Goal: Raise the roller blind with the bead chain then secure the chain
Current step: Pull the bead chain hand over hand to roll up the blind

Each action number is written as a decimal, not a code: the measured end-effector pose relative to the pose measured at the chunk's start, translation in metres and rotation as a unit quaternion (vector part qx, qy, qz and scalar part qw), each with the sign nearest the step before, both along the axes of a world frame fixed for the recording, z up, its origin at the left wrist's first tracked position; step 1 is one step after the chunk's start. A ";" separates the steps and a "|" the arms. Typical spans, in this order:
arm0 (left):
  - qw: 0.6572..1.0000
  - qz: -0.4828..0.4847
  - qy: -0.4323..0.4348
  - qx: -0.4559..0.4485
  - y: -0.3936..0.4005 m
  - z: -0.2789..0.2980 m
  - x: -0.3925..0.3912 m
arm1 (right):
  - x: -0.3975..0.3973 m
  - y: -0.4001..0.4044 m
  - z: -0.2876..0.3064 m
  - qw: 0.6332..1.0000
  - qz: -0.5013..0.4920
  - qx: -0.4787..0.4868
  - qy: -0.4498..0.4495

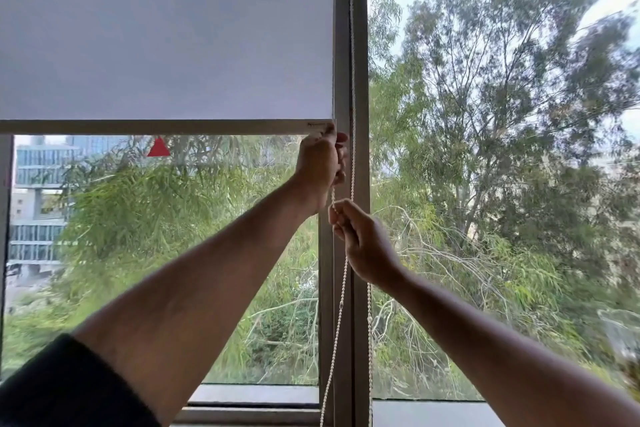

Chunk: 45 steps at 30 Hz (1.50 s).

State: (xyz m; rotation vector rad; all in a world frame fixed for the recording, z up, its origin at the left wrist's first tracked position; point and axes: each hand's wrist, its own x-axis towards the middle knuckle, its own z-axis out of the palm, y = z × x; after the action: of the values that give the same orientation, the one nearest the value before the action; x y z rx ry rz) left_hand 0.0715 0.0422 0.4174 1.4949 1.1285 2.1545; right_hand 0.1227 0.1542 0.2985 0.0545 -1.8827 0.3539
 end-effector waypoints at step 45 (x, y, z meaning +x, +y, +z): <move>0.994 0.066 0.048 0.067 0.002 0.039 -0.007 | -0.002 -0.013 0.029 0.999 0.018 0.031 0.006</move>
State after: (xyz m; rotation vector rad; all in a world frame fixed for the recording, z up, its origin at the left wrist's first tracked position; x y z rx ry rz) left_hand 0.0643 0.0445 0.4566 1.6401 1.1645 2.3107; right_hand 0.1204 0.1410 0.3280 0.1325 -1.8835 0.3194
